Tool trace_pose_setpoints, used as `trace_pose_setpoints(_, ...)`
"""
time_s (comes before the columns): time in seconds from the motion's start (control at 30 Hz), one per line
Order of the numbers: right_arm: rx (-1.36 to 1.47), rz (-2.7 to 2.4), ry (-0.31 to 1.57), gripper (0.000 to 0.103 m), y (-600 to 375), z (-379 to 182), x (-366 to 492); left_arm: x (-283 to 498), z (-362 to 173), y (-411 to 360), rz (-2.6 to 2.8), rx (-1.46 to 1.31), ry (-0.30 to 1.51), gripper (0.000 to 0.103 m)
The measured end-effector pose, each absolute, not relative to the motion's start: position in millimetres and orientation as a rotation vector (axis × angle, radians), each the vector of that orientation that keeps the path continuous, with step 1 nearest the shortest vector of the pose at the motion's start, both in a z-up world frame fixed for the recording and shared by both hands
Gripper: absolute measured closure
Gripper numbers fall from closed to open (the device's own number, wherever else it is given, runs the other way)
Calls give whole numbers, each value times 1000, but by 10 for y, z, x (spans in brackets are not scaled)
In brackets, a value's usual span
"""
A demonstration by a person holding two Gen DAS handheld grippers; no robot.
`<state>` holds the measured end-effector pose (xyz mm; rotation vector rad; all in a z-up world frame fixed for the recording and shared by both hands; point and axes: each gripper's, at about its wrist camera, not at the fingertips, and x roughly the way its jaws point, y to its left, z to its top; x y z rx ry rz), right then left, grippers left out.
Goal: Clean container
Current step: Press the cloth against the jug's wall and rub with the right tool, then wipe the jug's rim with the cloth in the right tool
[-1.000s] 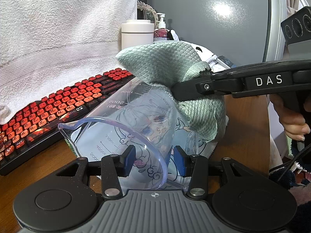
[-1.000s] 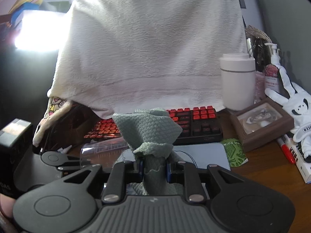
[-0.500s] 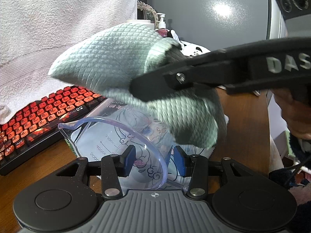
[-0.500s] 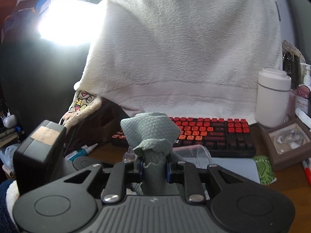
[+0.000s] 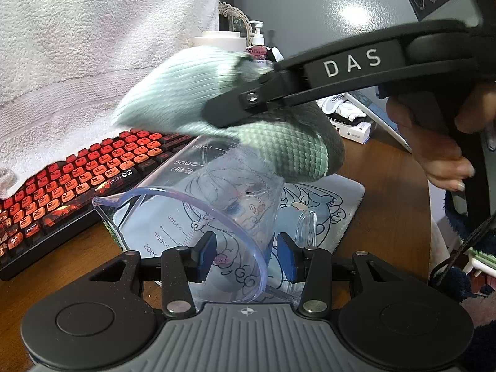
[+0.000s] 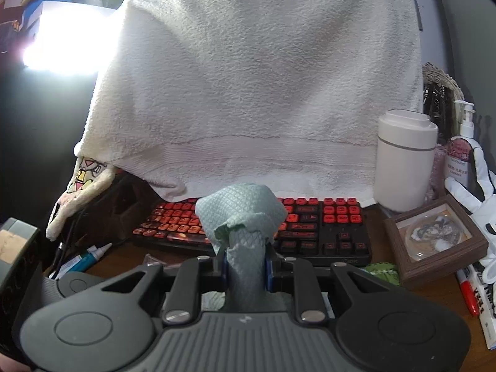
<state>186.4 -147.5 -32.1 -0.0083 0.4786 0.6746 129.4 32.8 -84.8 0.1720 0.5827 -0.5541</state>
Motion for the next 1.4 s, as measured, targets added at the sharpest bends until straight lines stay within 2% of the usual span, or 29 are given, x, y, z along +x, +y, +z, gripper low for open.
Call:
trace_pose_setpoints(0.33, -42, 810, 505, 83, -1054, -252, 1773, 1317, -843, 369, -555, 169, 583, 60)
trace_pose_setpoints(0.8, 14, 689, 544, 83, -1362, -310, 2194, 1325, -837, 418, -555, 170, 583, 60)
trace_pose_setpoints(1.4, 89, 859, 617, 83, -1139, -317, 2139, 1241, -822, 289, -554, 175, 582, 60)
